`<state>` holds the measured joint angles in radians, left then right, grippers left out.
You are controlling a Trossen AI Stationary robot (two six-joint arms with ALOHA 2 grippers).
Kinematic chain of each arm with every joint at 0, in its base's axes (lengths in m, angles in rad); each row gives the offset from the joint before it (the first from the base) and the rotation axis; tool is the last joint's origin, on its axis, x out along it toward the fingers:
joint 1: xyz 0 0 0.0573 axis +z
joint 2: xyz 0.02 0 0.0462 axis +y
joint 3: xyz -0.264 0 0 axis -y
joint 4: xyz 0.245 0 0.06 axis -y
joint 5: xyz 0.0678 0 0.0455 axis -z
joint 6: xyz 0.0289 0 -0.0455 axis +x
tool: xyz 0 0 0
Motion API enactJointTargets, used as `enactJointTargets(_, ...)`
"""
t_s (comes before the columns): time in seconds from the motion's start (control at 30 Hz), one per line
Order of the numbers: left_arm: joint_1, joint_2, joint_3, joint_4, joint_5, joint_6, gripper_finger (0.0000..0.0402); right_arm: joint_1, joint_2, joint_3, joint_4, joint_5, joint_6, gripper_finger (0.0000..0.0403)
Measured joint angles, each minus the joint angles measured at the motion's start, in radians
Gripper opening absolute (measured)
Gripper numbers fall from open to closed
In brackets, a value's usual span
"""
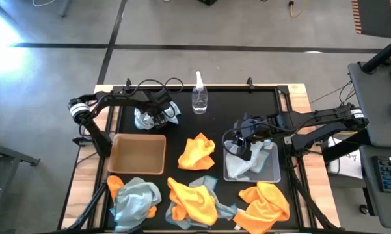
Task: Sort microfiber towel by color & place in baskets
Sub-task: Put the top blue microfiber cloth into the transparent bin
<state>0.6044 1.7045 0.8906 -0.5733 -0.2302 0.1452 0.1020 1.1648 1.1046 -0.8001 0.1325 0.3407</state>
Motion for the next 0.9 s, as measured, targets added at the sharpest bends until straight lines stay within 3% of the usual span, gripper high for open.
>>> enactJointTargets(0.43,0.000,-0.023,-0.003,-0.003,0.008,0.025,0.0012,0.000,0.000,0.000,0.000,0.000,0.000,0.0118)
enactJointTargets(0.73,-0.001,-0.031,-0.003,-0.039,0.001,0.010,0.0014,0.000,0.000,0.000,0.001,0.000,0.000,0.0118)
enactJointTargets(0.9,-0.003,-0.040,0.045,-0.190,0.013,-0.024,0.0003,0.000,0.000,0.000,0.001,0.000,0.000,0.0118)
